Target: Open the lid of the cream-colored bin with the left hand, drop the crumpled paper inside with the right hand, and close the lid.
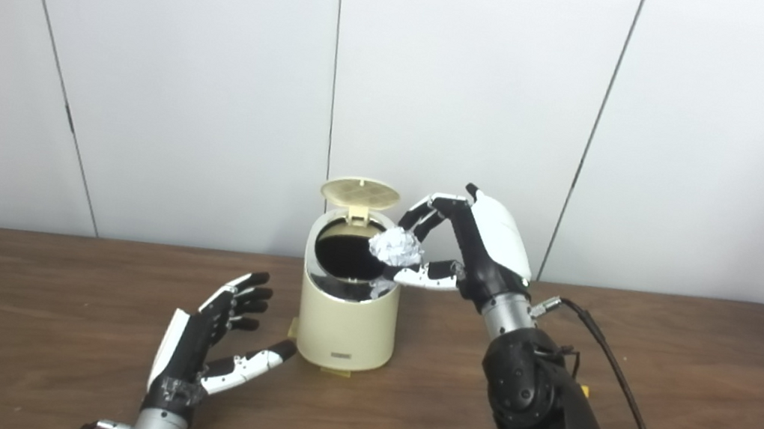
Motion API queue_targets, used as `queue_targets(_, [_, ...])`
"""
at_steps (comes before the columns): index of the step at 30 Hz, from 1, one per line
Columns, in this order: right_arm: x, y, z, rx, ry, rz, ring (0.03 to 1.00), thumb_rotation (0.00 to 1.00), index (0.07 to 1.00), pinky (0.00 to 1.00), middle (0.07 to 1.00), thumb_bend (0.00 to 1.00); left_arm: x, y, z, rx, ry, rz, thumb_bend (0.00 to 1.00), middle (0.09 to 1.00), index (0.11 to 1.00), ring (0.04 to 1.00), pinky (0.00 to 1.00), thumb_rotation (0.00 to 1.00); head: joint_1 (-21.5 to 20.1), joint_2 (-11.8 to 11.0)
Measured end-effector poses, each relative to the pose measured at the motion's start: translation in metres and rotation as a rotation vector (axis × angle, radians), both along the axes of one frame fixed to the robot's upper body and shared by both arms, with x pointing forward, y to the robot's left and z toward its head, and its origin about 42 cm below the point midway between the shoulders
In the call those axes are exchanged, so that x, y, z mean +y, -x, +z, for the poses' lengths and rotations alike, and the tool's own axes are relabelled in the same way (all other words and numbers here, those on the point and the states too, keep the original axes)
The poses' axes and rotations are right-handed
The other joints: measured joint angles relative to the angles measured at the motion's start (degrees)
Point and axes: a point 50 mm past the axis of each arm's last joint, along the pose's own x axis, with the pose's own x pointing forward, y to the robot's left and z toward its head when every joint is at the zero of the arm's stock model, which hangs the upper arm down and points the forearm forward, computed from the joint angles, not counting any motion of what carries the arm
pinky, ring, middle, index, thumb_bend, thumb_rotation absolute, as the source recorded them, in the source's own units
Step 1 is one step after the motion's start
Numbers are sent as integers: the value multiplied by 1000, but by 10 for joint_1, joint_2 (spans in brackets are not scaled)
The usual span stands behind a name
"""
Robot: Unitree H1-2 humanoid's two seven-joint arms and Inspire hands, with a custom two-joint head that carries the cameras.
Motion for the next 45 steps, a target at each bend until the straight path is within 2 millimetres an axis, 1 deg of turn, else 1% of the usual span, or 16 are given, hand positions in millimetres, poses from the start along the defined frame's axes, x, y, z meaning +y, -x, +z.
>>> queue_targets(6, [5, -3, -7, 33, -17, 8, 680, 3, 509, 1000, 458, 526, -3, 0, 0, 0, -9, -5, 800, 797, 872, 784, 723, 283, 6, 1])
queue_targets(12, [13, -4, -4, 27, -23, 27, 669, 4, 511, 1000, 459, 526, -5, 0, 0, -1, -6, -3, 798, 790, 870, 792, 757, 274, 12, 3])
queue_targets(15, [19, -6, -3, 32, -22, 36, 672, 4, 518, 1000, 454, 525, -5, 0, 0, 0, -6, -3, 796, 785, 873, 780, 749, 273, 12, 4])
queue_targets(21, [21, -11, -12, 69, -34, 37, 689, 2, 502, 1000, 472, 527, -6, 1, -1, -1, -6, 0, 796, 782, 868, 779, 761, 285, 18, 5])
queue_targets(23, [20, -12, -14, 81, -59, 49, 697, 5, 523, 1000, 470, 525, -7, 1, 0, -3, -7, 3, 795, 784, 868, 778, 766, 287, 19, 6])
queue_targets(24, [20, -13, -15, 89, -70, 57, 729, 117, 640, 1000, 588, 724, -7, 1, 0, -4, -6, 3, 795, 786, 868, 776, 762, 283, 19, 6])
queue_targets(25, [20, -13, -16, 98, -71, 66, 751, 161, 692, 997, 644, 801, -7, 1, 0, -5, -6, 3, 797, 787, 867, 775, 760, 282, 19, 6])
queue_targets(26, [20, -13, -17, 107, -64, 75, 762, 184, 718, 995, 672, 840, -7, 1, 0, -5, -7, 3, 797, 787, 867, 775, 759, 282, 19, 6])
queue_targets(28, [21, -13, -20, 134, -29, 100, 825, 257, 813, 877, 784, 914, -8, 1, 0, -5, -6, 2, 803, 785, 866, 775, 759, 288, 21, 7])
queue_targets(29, [21, -13, -21, 144, -12, 112, 835, 267, 827, 857, 801, 923, -8, 1, 0, -5, -6, 2, 804, 784, 866, 776, 759, 289, 21, 7])
queue_targets(30, [22, -12, -22, 152, 0, 121, 845, 273, 847, 789, 840, 916, -8, 1, 0, -5, -7, 2, 805, 786, 864, 779, 762, 288, 20, 7])
queue_targets(32, [23, -11, -22, 169, 20, 136, 856, 272, 858, 766, 866, 909, -9, 2, 0, -6, -6, 1, 803, 788, 864, 782, 765, 284, 20, 7])
queue_targets(35, [23, -11, -21, 187, 30, 145, 875, 270, 857, 806, 888, 903, -9, 2, 0, -6, -5, 1, 805, 788, 864, 787, 774, 281, 19, 7])
queue_targets(37, [23, -10, -20, 195, 37, 153, 859, 253, 852, 753, 892, 909, -9, 2, 0, -6, -6, 0, 801, 787, 868, 781, 773, 279, 20, 7])
queue_targets(39, [22, -10, -18, 199, 38, 154, 852, 240, 857, 742, 894, 907, -9, 2, 0, -6, -6, -1, 803, 784, 867, 779, 766, 280, 19, 7])
queue_targets(45, [21, -8, -15, 206, 37, 152, 864, 231, 859, 801, 887, 901, -9, 2, 0, -5, -6, -2, 800, 786, 867, 782, 767, 278, 20, 7])
